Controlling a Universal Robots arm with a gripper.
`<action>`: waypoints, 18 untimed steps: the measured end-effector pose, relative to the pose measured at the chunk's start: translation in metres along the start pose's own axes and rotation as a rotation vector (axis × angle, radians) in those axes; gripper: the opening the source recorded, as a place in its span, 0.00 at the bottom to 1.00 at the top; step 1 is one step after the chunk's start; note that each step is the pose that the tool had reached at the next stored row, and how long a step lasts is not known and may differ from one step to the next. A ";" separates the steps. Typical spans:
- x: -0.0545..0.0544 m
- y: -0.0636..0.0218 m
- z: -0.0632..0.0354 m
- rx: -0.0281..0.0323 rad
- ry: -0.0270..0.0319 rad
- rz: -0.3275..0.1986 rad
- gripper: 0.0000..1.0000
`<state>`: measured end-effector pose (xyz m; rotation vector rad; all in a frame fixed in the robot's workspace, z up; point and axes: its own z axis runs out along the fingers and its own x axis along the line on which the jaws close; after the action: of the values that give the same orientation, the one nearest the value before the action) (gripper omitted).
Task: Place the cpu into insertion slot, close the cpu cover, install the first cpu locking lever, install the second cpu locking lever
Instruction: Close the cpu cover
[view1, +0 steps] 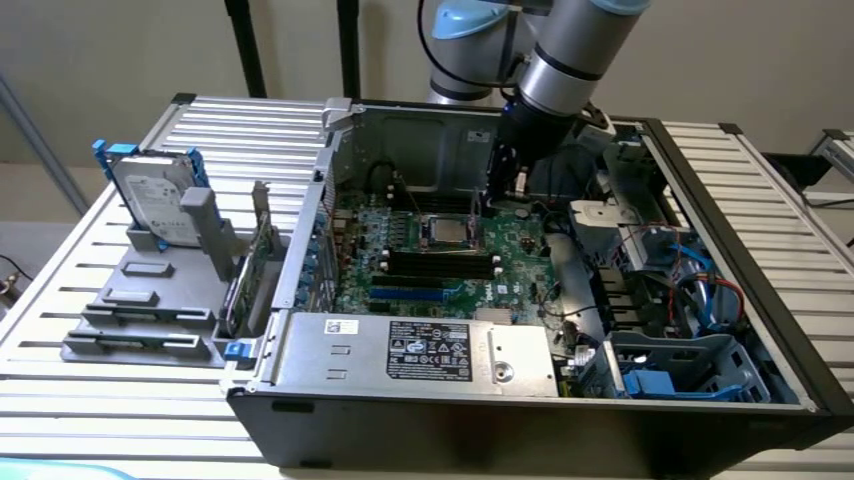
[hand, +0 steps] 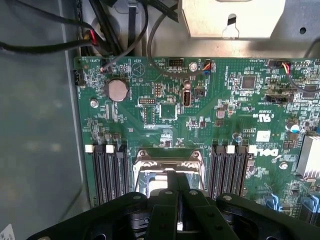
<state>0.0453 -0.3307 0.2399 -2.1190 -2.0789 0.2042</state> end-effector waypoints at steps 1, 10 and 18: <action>0.000 -0.0014 0.0003 0.0018 -0.0005 0.000 0.11; 0.000 -0.0140 0.0031 0.0183 -0.0049 -0.002 0.11; -0.001 -0.0306 0.0082 0.0428 -0.0056 -0.004 0.11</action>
<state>0.0136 -0.3311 0.2384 -2.0924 -2.0624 0.2522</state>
